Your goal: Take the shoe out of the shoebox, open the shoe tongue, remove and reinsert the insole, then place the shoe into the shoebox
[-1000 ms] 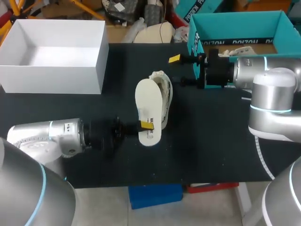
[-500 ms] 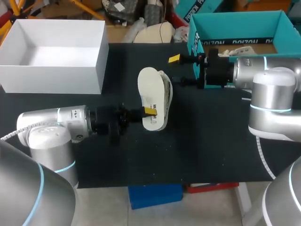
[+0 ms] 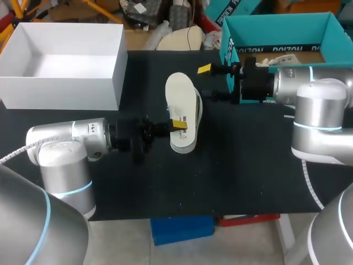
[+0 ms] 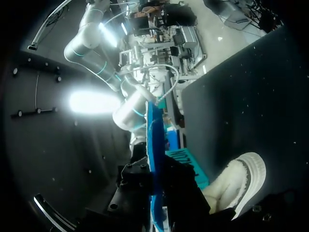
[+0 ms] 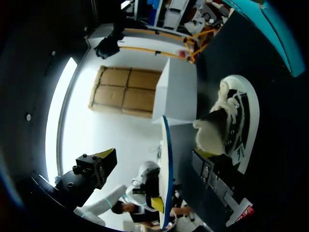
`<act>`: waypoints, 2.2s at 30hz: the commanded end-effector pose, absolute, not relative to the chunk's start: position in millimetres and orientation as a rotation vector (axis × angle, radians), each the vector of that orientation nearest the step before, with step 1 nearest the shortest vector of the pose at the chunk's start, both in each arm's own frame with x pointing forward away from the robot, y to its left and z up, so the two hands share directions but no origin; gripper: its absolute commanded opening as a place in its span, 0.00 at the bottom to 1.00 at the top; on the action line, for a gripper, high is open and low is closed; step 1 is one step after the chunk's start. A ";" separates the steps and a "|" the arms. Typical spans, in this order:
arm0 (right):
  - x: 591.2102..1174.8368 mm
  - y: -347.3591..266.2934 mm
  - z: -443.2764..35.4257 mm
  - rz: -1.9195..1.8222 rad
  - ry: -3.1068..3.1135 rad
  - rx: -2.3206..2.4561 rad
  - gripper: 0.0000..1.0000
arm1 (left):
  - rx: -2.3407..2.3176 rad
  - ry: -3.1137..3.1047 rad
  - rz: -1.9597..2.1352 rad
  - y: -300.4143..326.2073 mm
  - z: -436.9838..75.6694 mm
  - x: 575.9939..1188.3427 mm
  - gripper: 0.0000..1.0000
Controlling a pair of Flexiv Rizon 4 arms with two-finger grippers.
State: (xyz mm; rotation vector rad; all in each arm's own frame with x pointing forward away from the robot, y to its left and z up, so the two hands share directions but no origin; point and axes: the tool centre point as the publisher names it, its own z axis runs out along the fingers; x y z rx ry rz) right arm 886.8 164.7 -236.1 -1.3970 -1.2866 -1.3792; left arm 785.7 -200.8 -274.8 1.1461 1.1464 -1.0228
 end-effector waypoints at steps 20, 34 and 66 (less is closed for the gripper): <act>859.0 183.5 -239.9 -1.110 -1.394 -1.194 0.67 | 1.147 1.147 -1.018 -201.3 -275.2 785.2 0.00; 852.2 206.5 -267.0 -1.138 -1.368 -1.183 0.46 | 1.147 1.147 -1.018 -201.3 -275.2 785.2 0.00; 849.0 219.3 -270.6 -1.173 -1.381 -1.201 0.00 | 1.180 1.240 -0.889 -162.9 -264.1 780.1 1.00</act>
